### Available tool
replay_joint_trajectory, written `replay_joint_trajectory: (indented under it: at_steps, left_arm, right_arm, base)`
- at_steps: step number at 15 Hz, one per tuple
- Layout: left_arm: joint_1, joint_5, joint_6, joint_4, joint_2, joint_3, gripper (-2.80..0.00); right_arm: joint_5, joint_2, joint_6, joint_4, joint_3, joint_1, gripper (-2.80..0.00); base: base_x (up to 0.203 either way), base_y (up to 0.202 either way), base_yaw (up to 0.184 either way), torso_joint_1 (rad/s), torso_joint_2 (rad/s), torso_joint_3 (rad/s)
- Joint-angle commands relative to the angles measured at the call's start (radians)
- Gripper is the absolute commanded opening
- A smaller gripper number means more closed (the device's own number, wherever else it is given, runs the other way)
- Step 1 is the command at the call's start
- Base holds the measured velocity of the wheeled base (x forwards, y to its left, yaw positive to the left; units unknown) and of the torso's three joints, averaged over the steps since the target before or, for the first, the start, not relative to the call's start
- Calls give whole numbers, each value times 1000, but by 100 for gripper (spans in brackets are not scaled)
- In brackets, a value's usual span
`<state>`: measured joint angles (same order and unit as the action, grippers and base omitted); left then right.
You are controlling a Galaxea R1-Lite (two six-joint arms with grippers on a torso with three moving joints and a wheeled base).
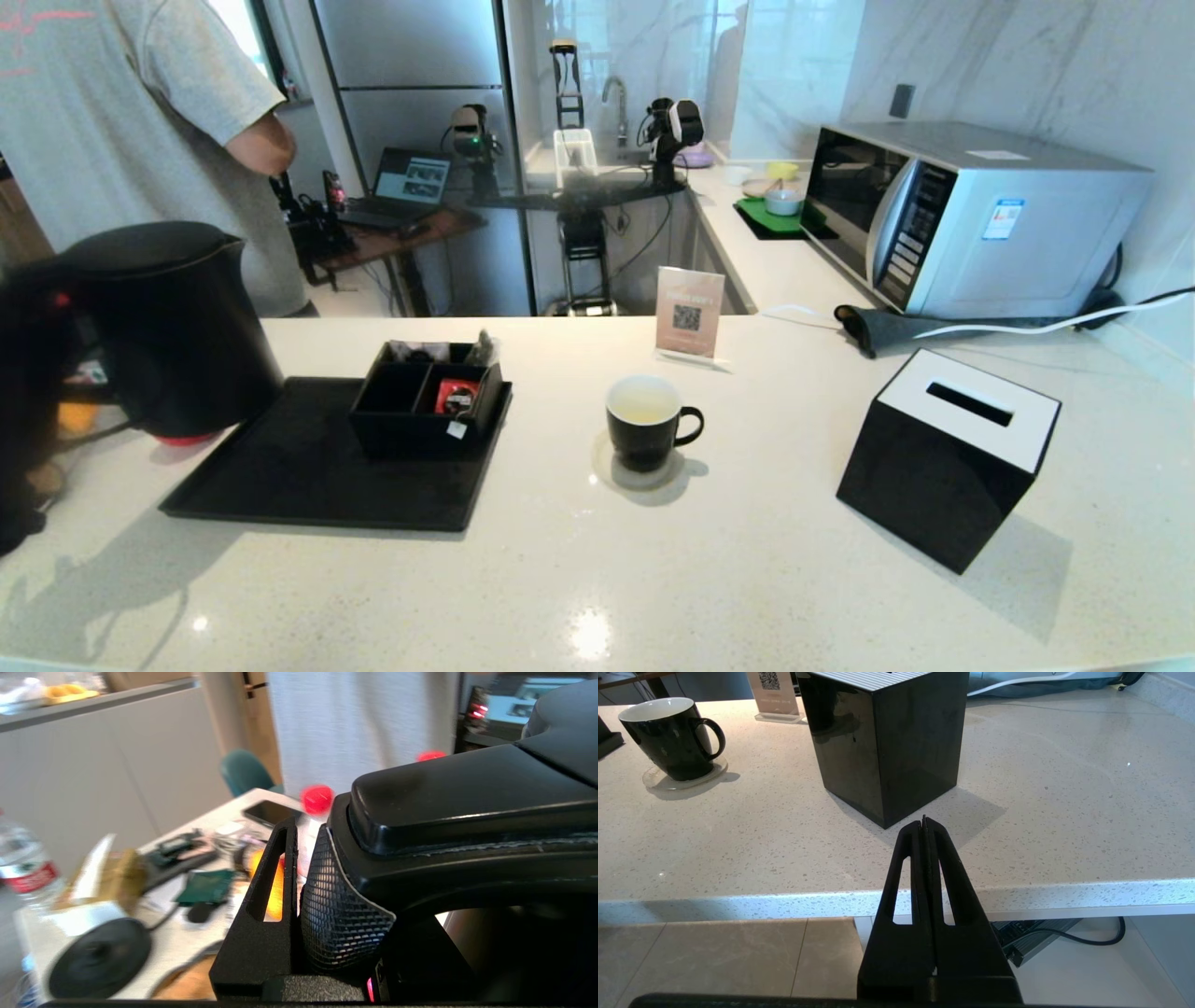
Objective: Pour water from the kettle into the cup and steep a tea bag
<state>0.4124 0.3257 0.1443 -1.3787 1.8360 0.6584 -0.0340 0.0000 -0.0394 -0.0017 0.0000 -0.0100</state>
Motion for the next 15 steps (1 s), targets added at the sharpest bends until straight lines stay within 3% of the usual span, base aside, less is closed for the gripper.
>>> replay_joint_trajectory:
  at_steps: [1,4,15]
  left_arm:
    - [-2,-20,1,-94,105,-40,-280]
    - [-17,-46,3,-188,171,-73,-280]
    - [-57,-45,-23,-191,284,-68,-280]
  right_arm:
    - [0,0,-1,0,0,0,-280]
    - [0,0,-1,0,0,-1,-280]
    - [0,0,-1,0,0,-1,-280]
  base:
    - [0,0,0,0,0,0]
    - [0,0,0,0,0,0]
    - [0,0,0,0,0,0]
